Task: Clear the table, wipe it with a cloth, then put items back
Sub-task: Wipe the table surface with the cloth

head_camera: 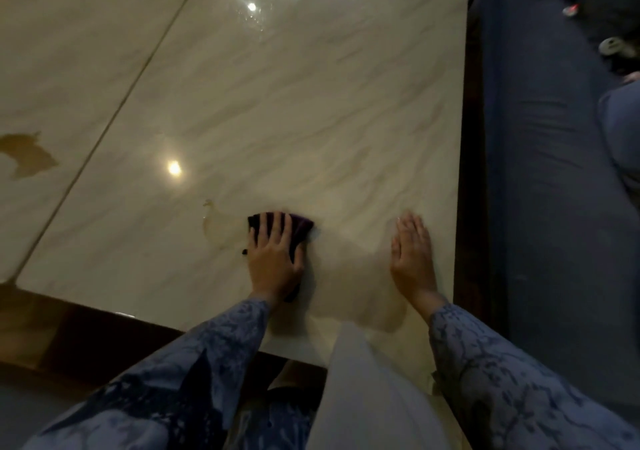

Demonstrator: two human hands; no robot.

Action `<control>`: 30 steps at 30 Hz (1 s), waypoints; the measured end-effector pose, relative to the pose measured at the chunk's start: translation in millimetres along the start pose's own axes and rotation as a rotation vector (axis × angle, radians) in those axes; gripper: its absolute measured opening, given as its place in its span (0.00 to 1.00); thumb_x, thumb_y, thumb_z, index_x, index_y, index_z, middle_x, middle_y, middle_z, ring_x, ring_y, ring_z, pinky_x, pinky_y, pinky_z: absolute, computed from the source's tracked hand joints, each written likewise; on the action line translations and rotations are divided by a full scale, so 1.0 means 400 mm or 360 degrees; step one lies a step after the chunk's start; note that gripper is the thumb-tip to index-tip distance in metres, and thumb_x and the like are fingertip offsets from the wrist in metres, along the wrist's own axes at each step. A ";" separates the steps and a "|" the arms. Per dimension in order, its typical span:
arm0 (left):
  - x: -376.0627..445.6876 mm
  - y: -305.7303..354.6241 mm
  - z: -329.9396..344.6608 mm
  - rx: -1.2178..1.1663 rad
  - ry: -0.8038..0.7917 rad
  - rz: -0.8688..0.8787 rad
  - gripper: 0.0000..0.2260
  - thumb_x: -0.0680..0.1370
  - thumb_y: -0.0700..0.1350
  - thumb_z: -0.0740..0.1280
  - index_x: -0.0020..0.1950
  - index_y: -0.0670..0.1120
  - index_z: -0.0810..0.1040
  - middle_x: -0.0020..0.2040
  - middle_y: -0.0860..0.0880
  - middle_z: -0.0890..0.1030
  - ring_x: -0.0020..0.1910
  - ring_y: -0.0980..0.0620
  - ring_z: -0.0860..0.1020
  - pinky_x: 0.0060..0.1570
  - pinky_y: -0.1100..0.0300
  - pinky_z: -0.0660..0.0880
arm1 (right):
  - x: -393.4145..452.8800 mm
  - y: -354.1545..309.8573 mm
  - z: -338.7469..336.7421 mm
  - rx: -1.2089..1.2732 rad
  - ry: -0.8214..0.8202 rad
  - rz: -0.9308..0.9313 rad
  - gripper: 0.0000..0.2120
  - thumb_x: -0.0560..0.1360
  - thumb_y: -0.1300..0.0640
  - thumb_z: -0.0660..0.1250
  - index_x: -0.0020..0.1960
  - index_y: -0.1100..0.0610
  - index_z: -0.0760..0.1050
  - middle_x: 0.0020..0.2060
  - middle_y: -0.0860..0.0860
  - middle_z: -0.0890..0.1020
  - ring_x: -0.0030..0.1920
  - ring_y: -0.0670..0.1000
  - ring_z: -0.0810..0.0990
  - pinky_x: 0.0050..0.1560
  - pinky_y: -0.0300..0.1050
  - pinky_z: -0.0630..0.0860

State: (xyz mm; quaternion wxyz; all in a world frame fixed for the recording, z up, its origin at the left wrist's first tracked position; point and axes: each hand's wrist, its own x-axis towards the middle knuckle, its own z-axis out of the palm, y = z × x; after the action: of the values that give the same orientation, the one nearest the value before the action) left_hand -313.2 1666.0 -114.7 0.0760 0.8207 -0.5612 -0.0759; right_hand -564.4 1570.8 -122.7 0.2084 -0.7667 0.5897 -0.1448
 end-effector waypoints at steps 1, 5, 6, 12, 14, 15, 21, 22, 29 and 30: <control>-0.019 0.034 0.000 -0.0020 -0.0012 0.0065 0.30 0.76 0.56 0.56 0.75 0.44 0.67 0.75 0.43 0.67 0.75 0.41 0.62 0.74 0.41 0.59 | -0.009 -0.003 -0.009 0.0027 -0.0022 0.0021 0.25 0.81 0.51 0.48 0.75 0.59 0.63 0.77 0.55 0.60 0.78 0.53 0.52 0.76 0.42 0.41; -0.062 0.138 0.025 -0.0012 -0.0104 0.0460 0.29 0.75 0.56 0.56 0.74 0.45 0.68 0.74 0.44 0.68 0.75 0.40 0.62 0.72 0.40 0.61 | -0.076 -0.030 -0.009 0.0175 -0.0011 0.0099 0.26 0.81 0.50 0.47 0.75 0.59 0.64 0.76 0.55 0.62 0.78 0.51 0.52 0.76 0.44 0.39; -0.061 0.156 0.033 0.0024 -0.0119 0.0587 0.28 0.76 0.56 0.56 0.74 0.46 0.69 0.74 0.44 0.69 0.75 0.40 0.63 0.72 0.40 0.61 | -0.092 -0.036 -0.003 0.0208 0.0010 0.0110 0.26 0.80 0.50 0.47 0.75 0.58 0.65 0.76 0.55 0.63 0.78 0.51 0.52 0.77 0.46 0.40; -0.038 0.145 0.056 0.0018 -0.0107 0.0980 0.23 0.82 0.56 0.54 0.75 0.48 0.67 0.74 0.47 0.68 0.75 0.42 0.62 0.73 0.42 0.60 | -0.158 -0.100 0.044 0.0179 0.0108 0.0139 0.27 0.80 0.48 0.46 0.75 0.57 0.63 0.76 0.54 0.62 0.78 0.52 0.51 0.74 0.41 0.31; -0.010 0.093 0.045 0.0016 -0.0103 0.1036 0.23 0.82 0.56 0.54 0.75 0.50 0.67 0.74 0.49 0.69 0.75 0.43 0.63 0.74 0.44 0.60 | -0.153 -0.146 0.076 0.0127 0.0113 0.0132 0.29 0.79 0.46 0.45 0.75 0.57 0.63 0.76 0.54 0.62 0.78 0.52 0.51 0.74 0.44 0.30; 0.002 0.082 0.040 0.0011 -0.0088 0.1011 0.23 0.82 0.56 0.54 0.74 0.50 0.68 0.73 0.49 0.70 0.75 0.44 0.64 0.74 0.45 0.60 | -0.153 -0.148 0.081 0.0092 0.0114 0.0113 0.28 0.79 0.47 0.45 0.75 0.57 0.63 0.76 0.54 0.62 0.78 0.53 0.52 0.74 0.47 0.31; 0.124 -0.190 -0.032 -0.0104 -0.0108 0.0659 0.25 0.78 0.56 0.54 0.74 0.52 0.69 0.73 0.50 0.70 0.75 0.45 0.64 0.73 0.48 0.56 | -0.146 -0.266 0.165 -0.0141 0.0157 0.0245 0.27 0.79 0.45 0.50 0.73 0.57 0.66 0.75 0.56 0.64 0.77 0.57 0.56 0.75 0.58 0.39; 0.152 -0.278 -0.055 -0.0131 -0.0100 0.0596 0.24 0.78 0.56 0.55 0.72 0.51 0.71 0.72 0.50 0.71 0.74 0.45 0.65 0.72 0.48 0.59 | -0.138 -0.314 0.195 -0.0218 0.0181 0.0312 0.27 0.79 0.44 0.51 0.72 0.58 0.67 0.74 0.58 0.65 0.76 0.59 0.57 0.75 0.61 0.42; 0.225 -0.701 -0.166 -0.0050 0.0016 0.0234 0.25 0.78 0.57 0.54 0.74 0.49 0.69 0.74 0.48 0.69 0.75 0.45 0.63 0.72 0.46 0.62 | -0.136 -0.354 0.223 -0.0517 0.0363 0.0443 0.29 0.78 0.41 0.53 0.71 0.59 0.69 0.73 0.59 0.67 0.75 0.60 0.61 0.74 0.62 0.52; 0.216 -0.718 -0.171 -0.0048 0.0057 0.0185 0.26 0.79 0.56 0.54 0.74 0.48 0.69 0.74 0.47 0.69 0.75 0.45 0.63 0.72 0.46 0.62 | -0.138 -0.339 0.207 -0.0528 0.0344 0.0430 0.29 0.78 0.41 0.53 0.71 0.59 0.69 0.73 0.58 0.67 0.75 0.60 0.60 0.74 0.62 0.52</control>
State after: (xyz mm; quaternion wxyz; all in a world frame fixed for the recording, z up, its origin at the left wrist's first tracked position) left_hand -6.4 1691.1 -111.6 0.1027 0.7868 -0.6051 -0.0653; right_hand -425.5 1665.8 -127.0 0.0329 -0.6847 0.7214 -0.0980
